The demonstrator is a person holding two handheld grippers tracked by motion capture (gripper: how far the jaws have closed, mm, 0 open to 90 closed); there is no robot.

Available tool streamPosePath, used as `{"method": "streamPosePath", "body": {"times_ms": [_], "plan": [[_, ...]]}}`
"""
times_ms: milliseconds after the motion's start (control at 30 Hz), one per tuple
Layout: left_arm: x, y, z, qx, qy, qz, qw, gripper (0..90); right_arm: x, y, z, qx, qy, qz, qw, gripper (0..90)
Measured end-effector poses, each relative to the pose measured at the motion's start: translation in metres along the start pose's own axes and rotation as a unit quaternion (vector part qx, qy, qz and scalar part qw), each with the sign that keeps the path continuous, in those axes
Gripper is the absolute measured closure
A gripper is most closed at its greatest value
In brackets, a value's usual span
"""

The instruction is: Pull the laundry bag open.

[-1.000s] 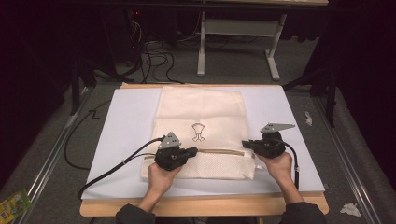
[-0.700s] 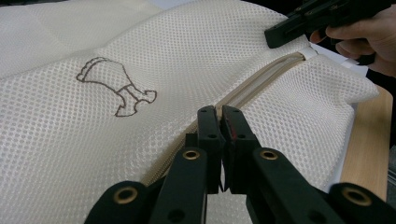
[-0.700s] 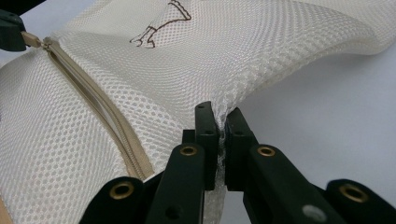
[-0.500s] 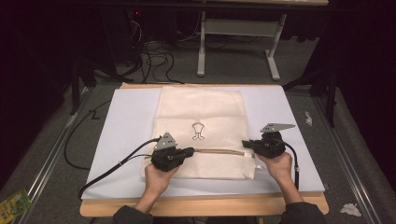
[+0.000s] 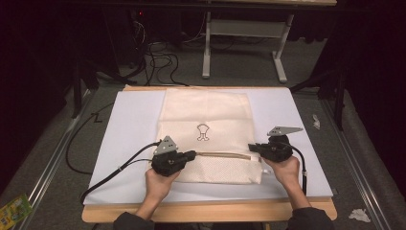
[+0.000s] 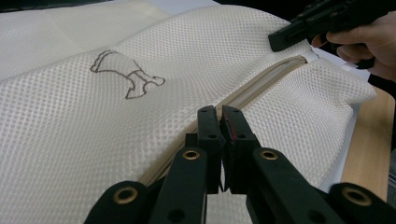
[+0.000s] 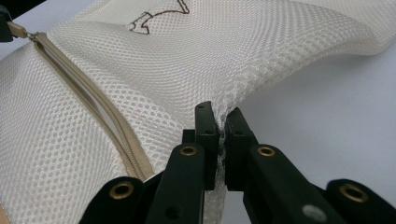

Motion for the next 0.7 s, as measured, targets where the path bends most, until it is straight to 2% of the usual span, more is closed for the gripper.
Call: {"method": "streamPosePath", "body": {"times_ms": [367,500,700], "plan": [[0.001,-0.008,-0.004,-0.011,0.006,0.001,0.9999,87.5,0.0,0.001,-0.001,-0.002,-0.001,0.0,1.0,88.4],[0.002,-0.011,-0.007,-0.009,-0.003,0.005,0.9999,87.5,0.0,0.001,0.0,-0.001,-0.001,0.002,1.0,88.3],[0.003,-0.014,-0.009,-0.015,0.002,0.005,0.9999,87.5,0.0,0.002,-0.001,-0.002,0.0,0.002,1.0,88.4]]}}
Point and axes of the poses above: each handheld gripper's, and its own axes: y roughly forward along the jaws, x roughly out of its underside, z roughly to its right, the point moved 9 cm from there along y, roughly forward along the jaws, and after that the axes turned 5 degrees about -x, right-handed, at the moved point
